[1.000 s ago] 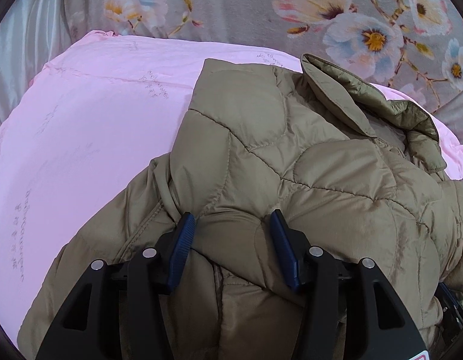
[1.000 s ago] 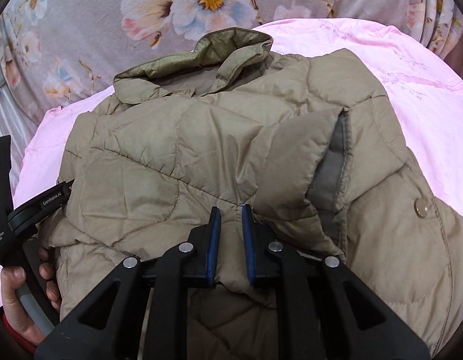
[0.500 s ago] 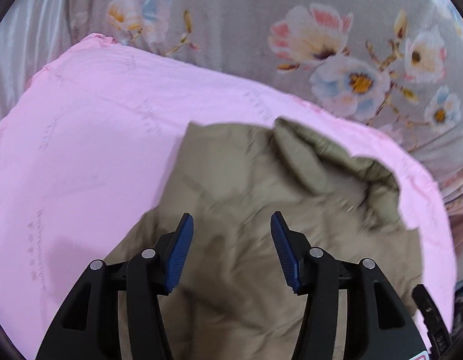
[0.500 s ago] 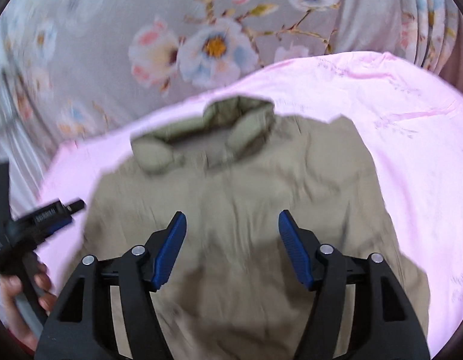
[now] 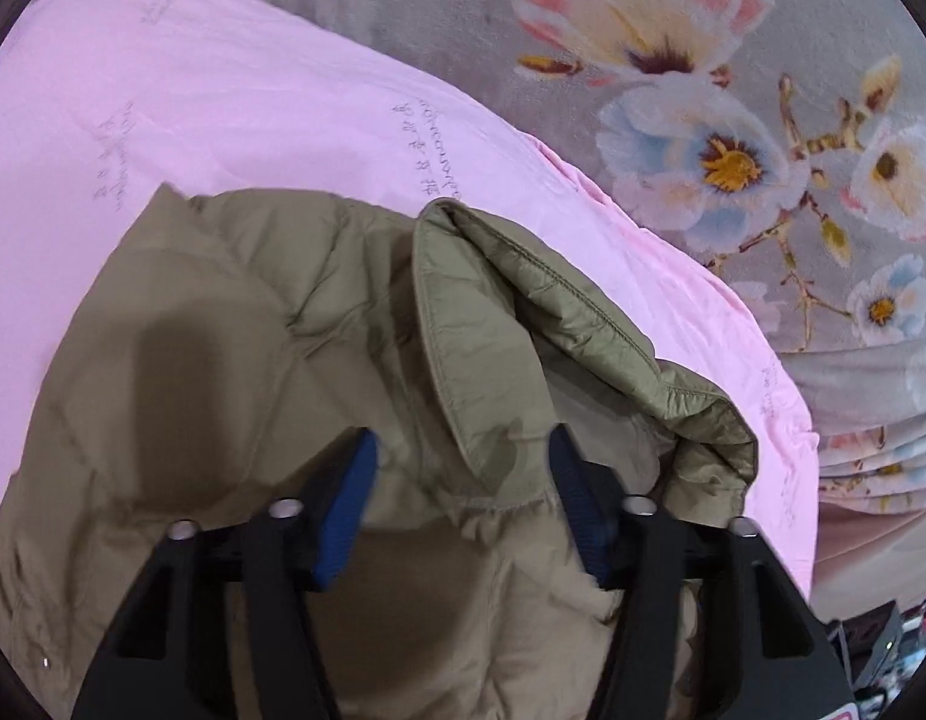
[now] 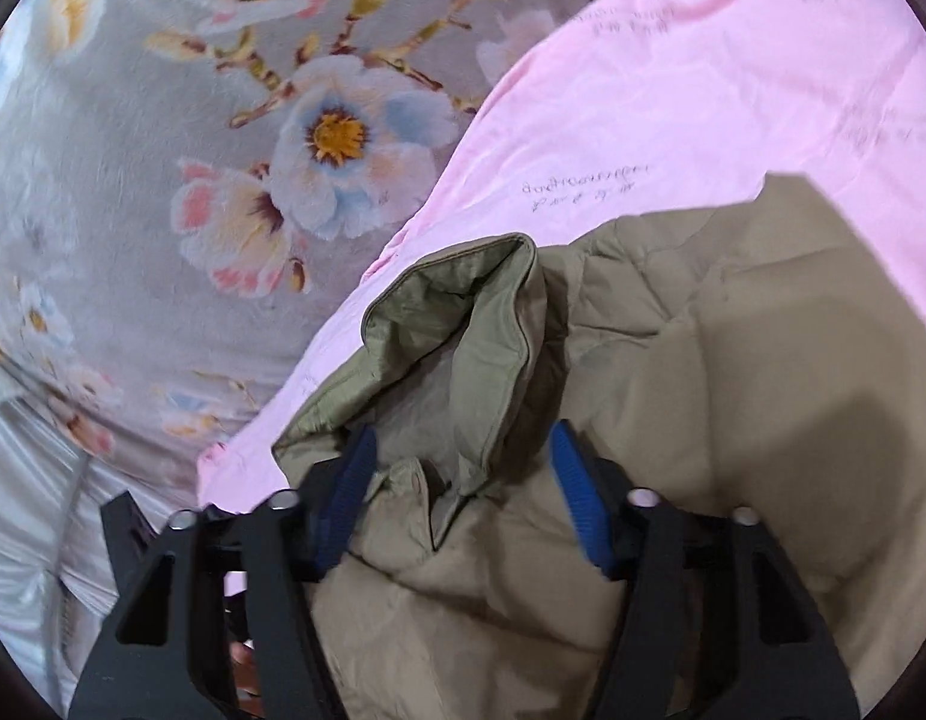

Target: Fold large clothes

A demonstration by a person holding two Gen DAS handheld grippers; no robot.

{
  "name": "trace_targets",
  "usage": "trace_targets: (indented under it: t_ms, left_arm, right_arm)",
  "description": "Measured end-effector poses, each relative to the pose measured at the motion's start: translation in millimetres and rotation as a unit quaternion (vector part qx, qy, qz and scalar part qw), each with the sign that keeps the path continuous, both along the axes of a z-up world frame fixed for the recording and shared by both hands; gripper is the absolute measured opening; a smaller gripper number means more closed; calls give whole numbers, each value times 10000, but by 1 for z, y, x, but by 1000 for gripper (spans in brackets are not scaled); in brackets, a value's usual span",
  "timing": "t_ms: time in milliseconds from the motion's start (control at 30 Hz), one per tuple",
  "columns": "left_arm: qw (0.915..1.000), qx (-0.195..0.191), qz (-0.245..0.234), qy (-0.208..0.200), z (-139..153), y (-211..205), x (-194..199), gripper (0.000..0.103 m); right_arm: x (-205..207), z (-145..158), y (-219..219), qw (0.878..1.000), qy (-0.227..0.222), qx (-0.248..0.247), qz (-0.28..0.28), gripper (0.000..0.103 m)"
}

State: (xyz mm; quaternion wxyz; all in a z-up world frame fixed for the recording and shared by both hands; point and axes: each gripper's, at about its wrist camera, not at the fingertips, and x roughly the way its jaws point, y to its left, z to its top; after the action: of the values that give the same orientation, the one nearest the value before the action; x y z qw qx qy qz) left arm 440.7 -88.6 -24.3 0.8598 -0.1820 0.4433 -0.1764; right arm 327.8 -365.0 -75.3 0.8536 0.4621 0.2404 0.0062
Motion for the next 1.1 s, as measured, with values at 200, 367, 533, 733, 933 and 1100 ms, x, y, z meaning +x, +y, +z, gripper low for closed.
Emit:
trace_targets:
  t_ms: [200, 367, 533, 733, 933, 1100]
  left_arm:
    - [9955, 820, -276, -389, -5, -5, -5, 2]
    - [9920, 1135, -301, -457, -29, -3, -6, 3]
    - [9873, 1402, -277, -692, -39, -9, -10, 6]
    - [9879, 1387, -235, -649, -35, -3, -11, 11]
    - [9921, 1019, 105, -730, 6, 31, -11, 9]
    - [9911, 740, 356, -1044, 51, 28, 9, 9]
  right_arm:
    - [-7, 20, 14, 9929, -16, -1192, 38, 3]
    - [3, -10, 19, 9795, 767, -1859, 105, 2]
    - [14, -23, 25, 9708, 1086, -2128, 198, 0]
    - [9, -22, 18, 9749, 1103, -1915, 270, 3]
    - [-31, 24, -3, 9854, 229, -1668, -260, 10]
    - [1, 63, -12, 9889, -240, -1429, -324, 10]
